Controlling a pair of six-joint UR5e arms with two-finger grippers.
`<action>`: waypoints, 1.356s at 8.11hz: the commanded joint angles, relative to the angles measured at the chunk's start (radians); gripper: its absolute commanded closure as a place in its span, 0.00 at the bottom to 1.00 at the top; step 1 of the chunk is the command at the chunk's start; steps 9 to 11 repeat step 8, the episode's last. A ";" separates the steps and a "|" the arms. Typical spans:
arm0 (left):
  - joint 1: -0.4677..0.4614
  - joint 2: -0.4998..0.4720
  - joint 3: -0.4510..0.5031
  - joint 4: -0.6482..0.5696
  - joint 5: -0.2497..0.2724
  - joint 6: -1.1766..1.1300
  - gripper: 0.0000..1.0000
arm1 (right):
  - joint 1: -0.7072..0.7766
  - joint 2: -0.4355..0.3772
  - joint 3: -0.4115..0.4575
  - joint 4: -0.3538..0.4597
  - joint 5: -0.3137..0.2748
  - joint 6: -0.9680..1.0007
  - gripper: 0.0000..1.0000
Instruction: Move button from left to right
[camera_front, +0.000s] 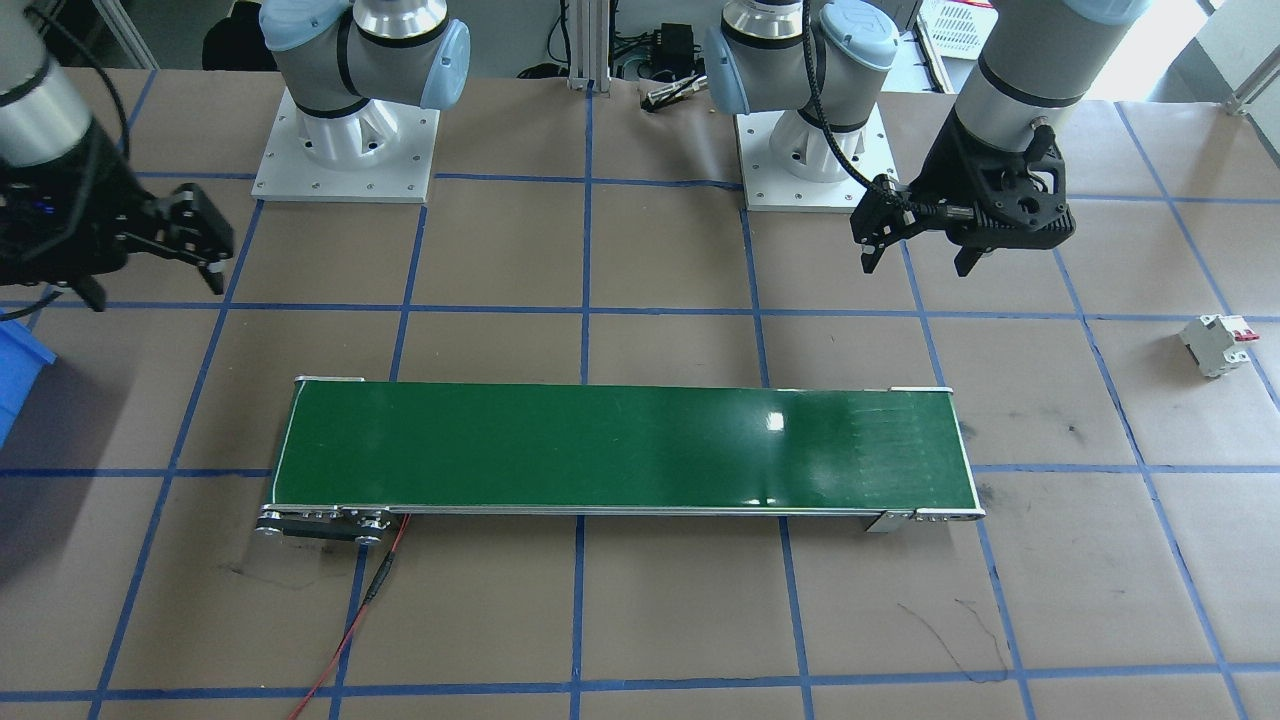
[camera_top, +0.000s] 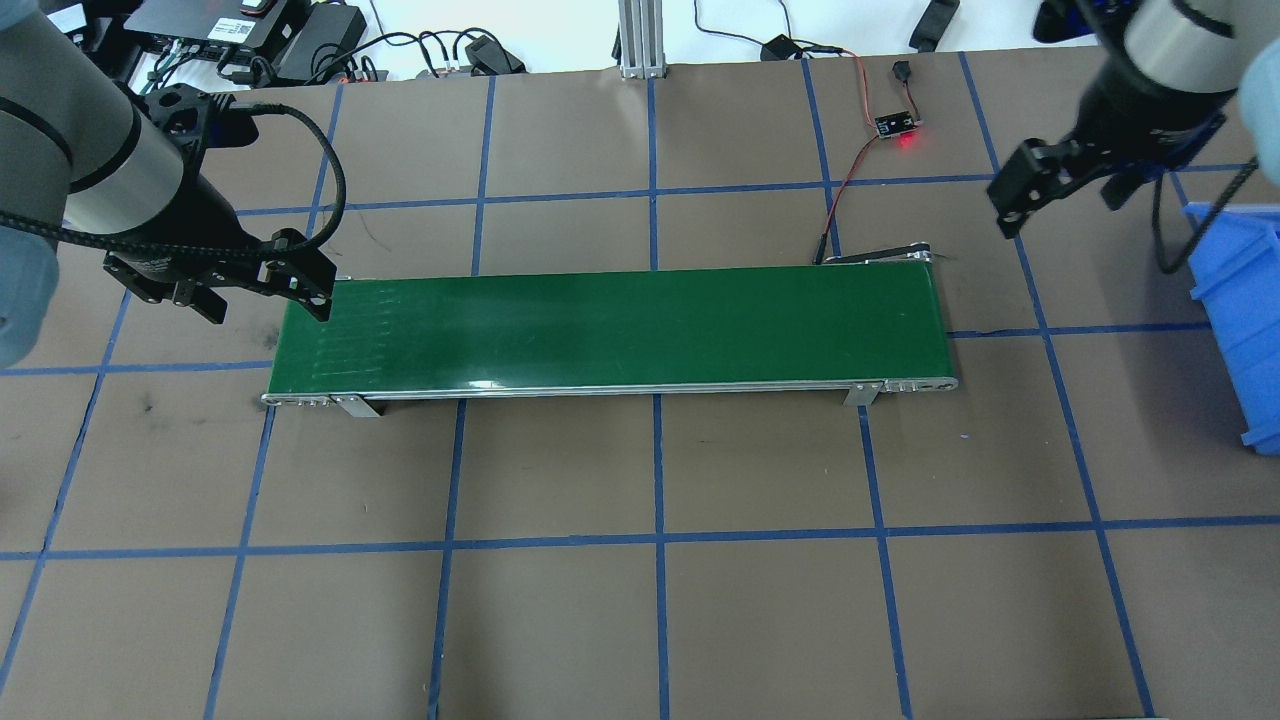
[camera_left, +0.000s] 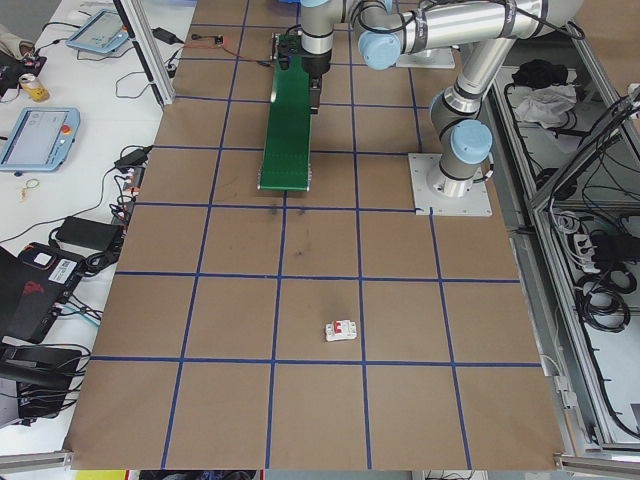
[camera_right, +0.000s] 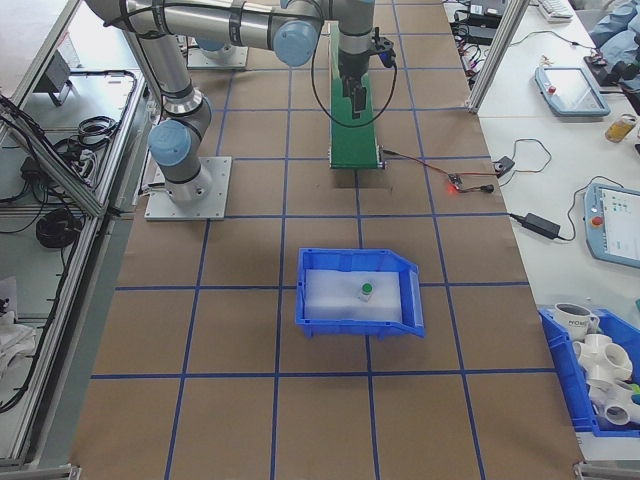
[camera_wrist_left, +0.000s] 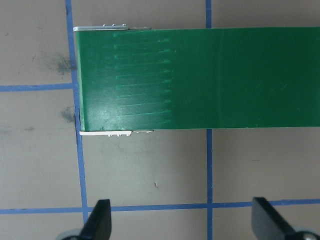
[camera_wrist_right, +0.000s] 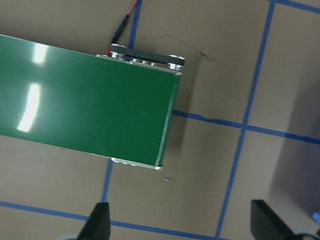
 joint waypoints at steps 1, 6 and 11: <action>0.000 0.006 -0.003 0.005 0.007 0.000 0.00 | 0.200 -0.003 -0.009 -0.003 0.009 0.267 0.00; 0.006 0.016 -0.008 0.000 0.007 0.003 0.00 | 0.215 -0.008 -0.040 0.012 -0.006 0.280 0.00; 0.012 0.008 -0.005 0.003 0.002 0.003 0.00 | 0.215 -0.003 -0.040 0.012 -0.009 0.280 0.00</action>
